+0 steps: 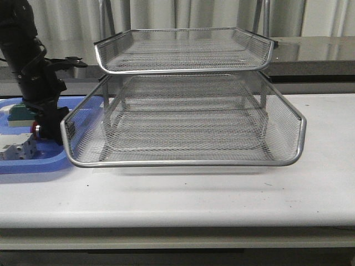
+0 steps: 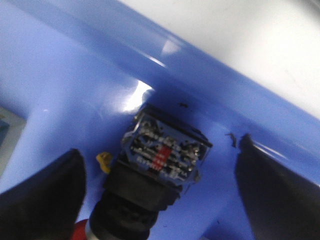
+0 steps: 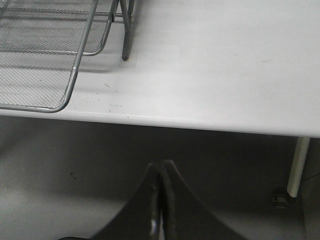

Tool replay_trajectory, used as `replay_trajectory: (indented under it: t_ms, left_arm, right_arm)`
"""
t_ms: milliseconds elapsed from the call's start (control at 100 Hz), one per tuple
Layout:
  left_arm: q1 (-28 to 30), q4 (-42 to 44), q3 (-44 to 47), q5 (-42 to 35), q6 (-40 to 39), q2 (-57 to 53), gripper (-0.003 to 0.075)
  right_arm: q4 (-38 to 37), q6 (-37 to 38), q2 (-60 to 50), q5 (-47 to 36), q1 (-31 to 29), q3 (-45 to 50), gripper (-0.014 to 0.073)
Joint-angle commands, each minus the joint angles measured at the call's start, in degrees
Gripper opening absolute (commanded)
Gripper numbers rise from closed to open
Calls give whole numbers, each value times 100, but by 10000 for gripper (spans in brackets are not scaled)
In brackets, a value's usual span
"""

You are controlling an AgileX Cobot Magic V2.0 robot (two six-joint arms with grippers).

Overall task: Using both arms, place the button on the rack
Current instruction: 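Lower the left gripper and grasp the red-capped push button switch, then lift the button and carry it over the pulled-out mesh tray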

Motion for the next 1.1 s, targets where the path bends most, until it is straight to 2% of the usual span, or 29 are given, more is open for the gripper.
replay_trajectory:
  t_ms: [0,150,220,320,480,620,730,1090]
  left_arm:
    - [-21,-82,-143,-62,-2,-363,402]
    - [-21,15,-143,-62,-2,-363,130]
    - [-21,25,-194,39,-2,-363,46]
    - [-21,97,-405,247,-2,-363,-20]
    - [-21,106,-1142,839,-89,-363,-20]
    - [-21,134,-1683,824,-424,-489,-20]
    - [-21,225,-1739,824,-422,-731,-20]
    - [-43,416,-1705,824,-1120,-1663,-20]
  right_arm:
    - [-59,2,31,-335,-18,-187,-71]
    - [-59,2,31,-335,-18,-187,-71]
    - [-59,2,31,-335,-18,-187,-71]
    - [-59,2,31,-335,-18,-187,-71]
    - [-59,2,31,-335,-18,-187,-71]
    - [-59,2,31,-335,-18,-187,-71]
    - [-59,2,31,-335,-18,-187,-71]
    - [-59,2,31,-335,-18,-187,-71]
